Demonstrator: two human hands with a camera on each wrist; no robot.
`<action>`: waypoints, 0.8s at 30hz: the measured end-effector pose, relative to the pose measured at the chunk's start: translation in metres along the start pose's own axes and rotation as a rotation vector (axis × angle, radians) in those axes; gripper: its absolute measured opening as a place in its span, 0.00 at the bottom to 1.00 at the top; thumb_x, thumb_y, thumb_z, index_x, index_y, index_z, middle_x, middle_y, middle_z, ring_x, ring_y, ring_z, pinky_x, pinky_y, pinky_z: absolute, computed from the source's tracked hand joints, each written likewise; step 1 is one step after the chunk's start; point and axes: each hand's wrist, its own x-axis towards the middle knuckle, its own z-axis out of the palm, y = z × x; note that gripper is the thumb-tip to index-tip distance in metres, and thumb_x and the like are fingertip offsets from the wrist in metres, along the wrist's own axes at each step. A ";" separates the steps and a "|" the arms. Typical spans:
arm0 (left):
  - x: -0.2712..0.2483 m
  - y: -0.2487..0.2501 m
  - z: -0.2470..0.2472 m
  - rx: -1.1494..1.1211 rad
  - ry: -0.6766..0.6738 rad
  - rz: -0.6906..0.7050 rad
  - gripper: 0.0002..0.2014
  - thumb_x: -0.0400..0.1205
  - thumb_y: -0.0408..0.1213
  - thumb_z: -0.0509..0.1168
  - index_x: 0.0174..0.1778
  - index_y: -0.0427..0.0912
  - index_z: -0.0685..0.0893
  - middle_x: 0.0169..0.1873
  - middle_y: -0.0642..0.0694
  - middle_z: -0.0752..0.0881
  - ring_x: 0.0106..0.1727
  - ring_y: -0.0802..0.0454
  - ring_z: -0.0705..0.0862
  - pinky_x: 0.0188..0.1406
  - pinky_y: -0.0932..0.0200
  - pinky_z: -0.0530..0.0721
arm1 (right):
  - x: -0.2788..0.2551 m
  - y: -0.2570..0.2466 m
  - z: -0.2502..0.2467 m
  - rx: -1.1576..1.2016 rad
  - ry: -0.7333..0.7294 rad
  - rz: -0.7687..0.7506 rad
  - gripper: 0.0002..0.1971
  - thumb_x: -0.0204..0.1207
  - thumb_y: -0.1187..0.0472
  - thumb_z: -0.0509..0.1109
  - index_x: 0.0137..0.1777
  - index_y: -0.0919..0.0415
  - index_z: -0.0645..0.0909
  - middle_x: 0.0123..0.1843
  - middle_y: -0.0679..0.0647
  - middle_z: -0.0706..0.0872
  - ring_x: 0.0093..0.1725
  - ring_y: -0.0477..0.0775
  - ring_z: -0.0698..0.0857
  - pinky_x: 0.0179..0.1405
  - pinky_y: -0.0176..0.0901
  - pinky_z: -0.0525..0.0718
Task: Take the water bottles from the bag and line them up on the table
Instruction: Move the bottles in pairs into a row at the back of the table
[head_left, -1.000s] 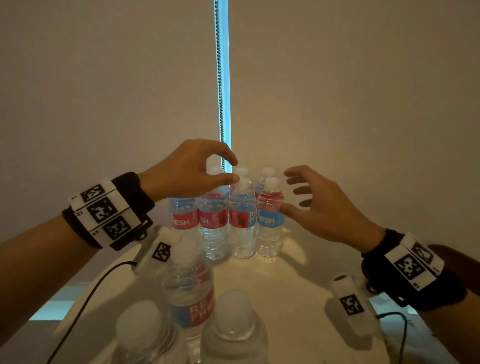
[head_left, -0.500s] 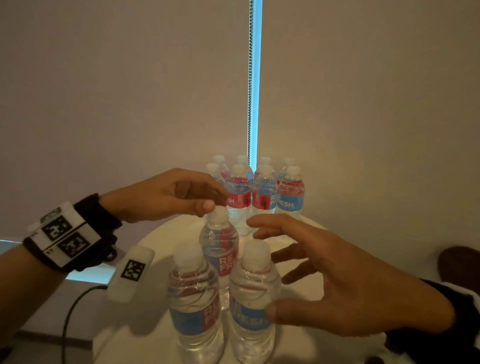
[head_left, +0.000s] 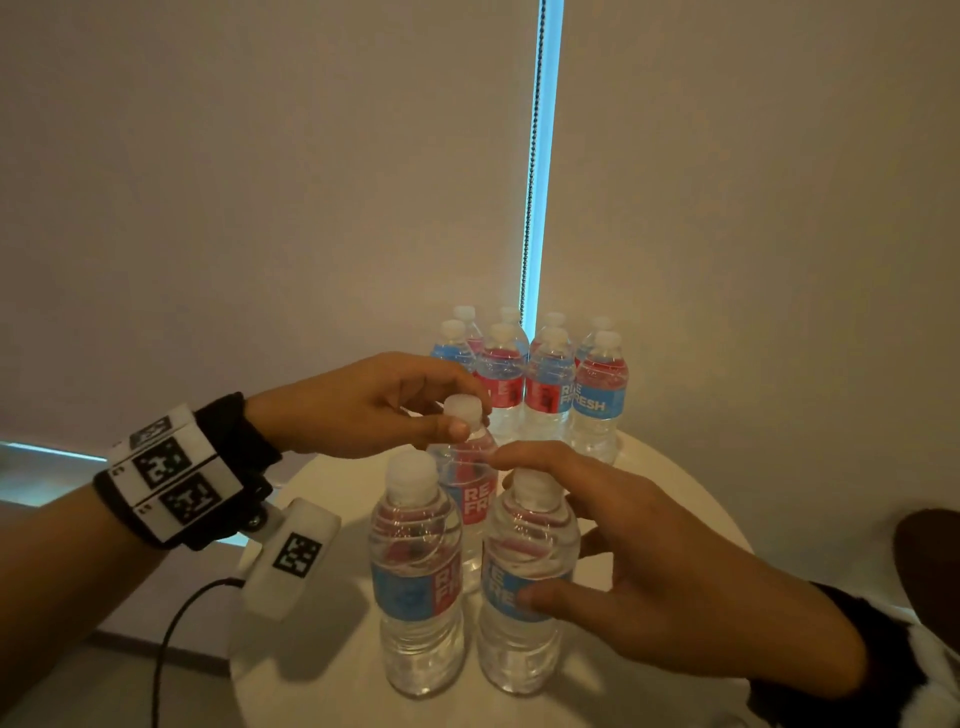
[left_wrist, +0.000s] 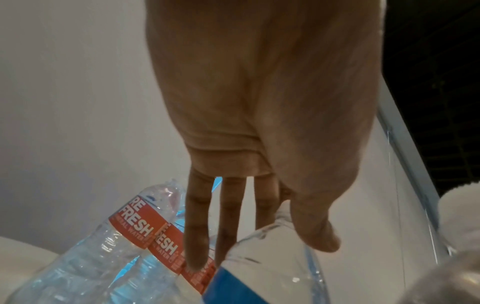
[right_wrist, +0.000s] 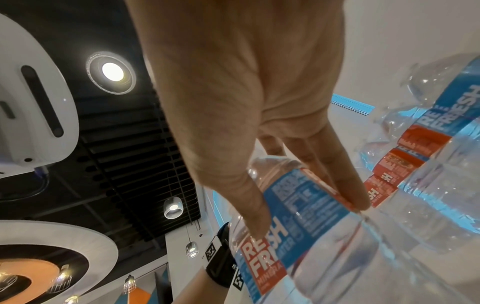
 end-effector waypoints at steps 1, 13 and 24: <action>0.000 -0.001 -0.001 -0.013 0.004 -0.009 0.18 0.83 0.40 0.65 0.68 0.40 0.82 0.64 0.45 0.89 0.65 0.44 0.88 0.63 0.37 0.88 | 0.001 0.000 -0.001 0.004 0.003 -0.004 0.37 0.75 0.51 0.79 0.72 0.22 0.59 0.71 0.18 0.69 0.70 0.25 0.74 0.61 0.20 0.83; 0.013 -0.008 -0.018 0.167 0.376 -0.223 0.10 0.83 0.43 0.68 0.58 0.44 0.86 0.52 0.47 0.89 0.48 0.44 0.93 0.40 0.48 0.95 | 0.066 0.032 -0.031 -0.110 0.232 0.033 0.37 0.72 0.59 0.82 0.75 0.43 0.66 0.68 0.49 0.83 0.64 0.54 0.86 0.61 0.53 0.89; 0.048 -0.024 -0.014 0.350 0.535 -0.309 0.17 0.83 0.45 0.70 0.59 0.34 0.86 0.52 0.37 0.87 0.45 0.39 0.90 0.40 0.42 0.94 | 0.139 0.051 -0.020 -0.175 0.312 0.153 0.38 0.73 0.60 0.82 0.78 0.52 0.65 0.73 0.58 0.80 0.55 0.52 0.77 0.51 0.42 0.75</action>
